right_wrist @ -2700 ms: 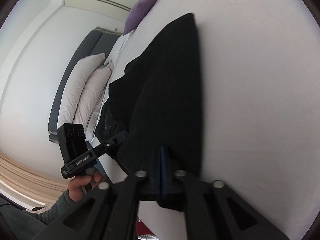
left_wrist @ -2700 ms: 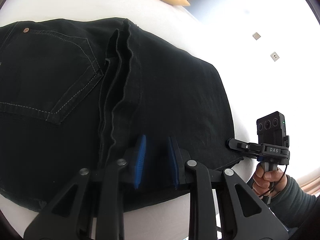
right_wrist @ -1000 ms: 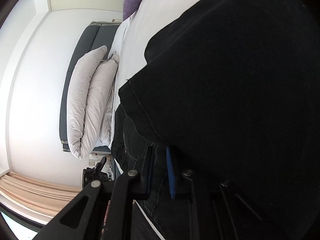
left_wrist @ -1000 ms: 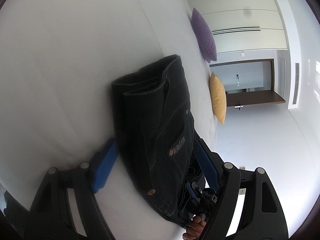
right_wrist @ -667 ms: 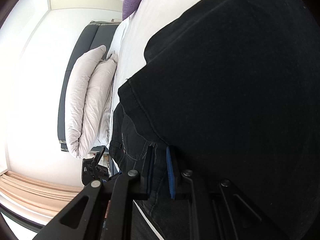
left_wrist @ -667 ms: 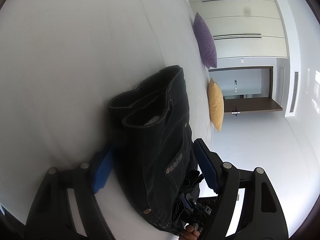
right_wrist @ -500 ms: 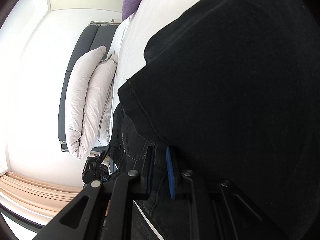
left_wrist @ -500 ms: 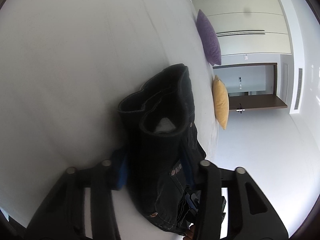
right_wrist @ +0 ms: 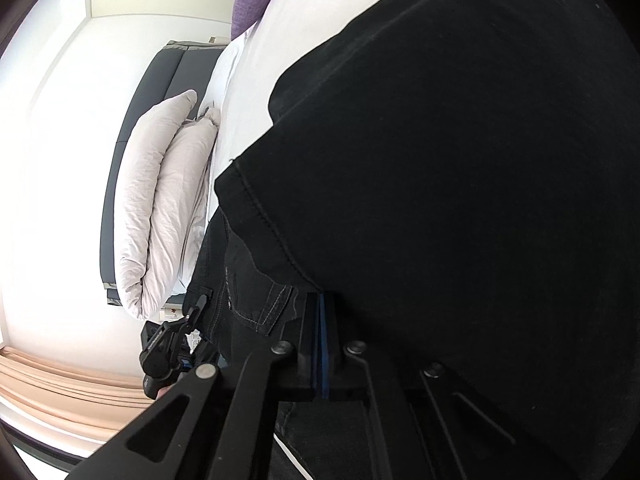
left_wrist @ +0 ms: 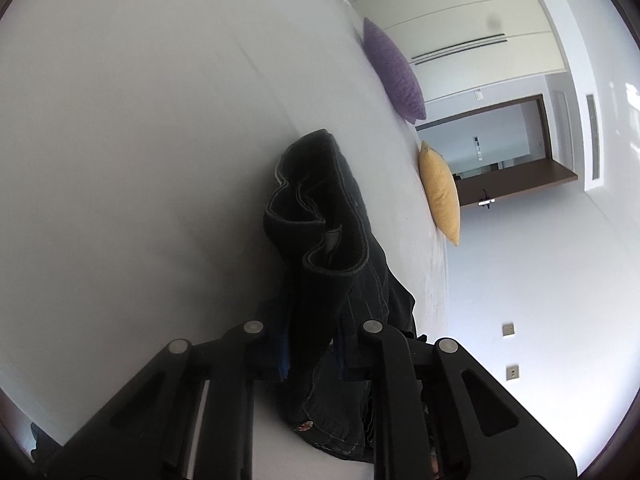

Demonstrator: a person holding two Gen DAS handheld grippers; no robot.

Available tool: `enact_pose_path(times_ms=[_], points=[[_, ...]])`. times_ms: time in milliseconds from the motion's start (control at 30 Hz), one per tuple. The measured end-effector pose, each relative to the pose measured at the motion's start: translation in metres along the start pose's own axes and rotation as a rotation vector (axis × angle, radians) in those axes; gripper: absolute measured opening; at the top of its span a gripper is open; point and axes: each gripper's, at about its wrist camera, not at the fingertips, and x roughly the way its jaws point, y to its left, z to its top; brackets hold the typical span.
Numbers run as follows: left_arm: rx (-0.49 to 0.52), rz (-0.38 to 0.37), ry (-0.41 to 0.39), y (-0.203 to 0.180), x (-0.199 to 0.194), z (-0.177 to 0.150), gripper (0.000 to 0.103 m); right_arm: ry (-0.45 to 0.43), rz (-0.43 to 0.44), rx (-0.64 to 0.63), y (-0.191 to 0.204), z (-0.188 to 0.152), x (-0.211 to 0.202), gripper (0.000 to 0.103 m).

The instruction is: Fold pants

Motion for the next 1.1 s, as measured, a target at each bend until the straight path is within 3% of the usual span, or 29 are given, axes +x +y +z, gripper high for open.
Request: enact_pose_path(times_ms=[200,233,367,500,567,800,867,1033,1100], points=[[0.166,0.019,-0.008,-0.051,0.003,-0.013,0.013,0.045,0.036,0.036,0.001,0.002,-0.001,0.000],[0.201,0.018,-0.009,-0.062,0.003,-0.017,0.013,0.052,0.053,0.057,0.002,0.002,-0.005,0.008],[0.387,0.009,0.018,-0.118,0.013,-0.047,0.013,-0.015,0.109,0.038,0.019,0.010,-0.033,0.063],[0.575,0.009,0.065,-0.162,0.029,-0.093,0.013,-0.021,0.177,0.018,0.046,0.026,-0.059,0.078],[0.618,-0.009,0.092,-0.172,0.037,-0.114,0.013,0.002,0.151,-0.043,0.073,0.034,-0.068,0.092],[0.724,-0.004,0.160,-0.193,0.065,-0.158,0.013,0.101,-0.020,-0.380,0.172,0.049,-0.066,0.095],[0.749,0.002,0.168,-0.198,0.071,-0.167,0.013,0.113,-0.082,-0.422,0.180,0.047,-0.061,0.095],[0.844,0.016,0.186,-0.218,0.092,-0.189,0.013,0.129,-0.132,-0.421,0.169,0.036,-0.048,0.095],[0.896,0.016,0.199,-0.229,0.099,-0.203,0.014,0.119,-0.172,-0.398,0.159,0.034,-0.042,0.089]])
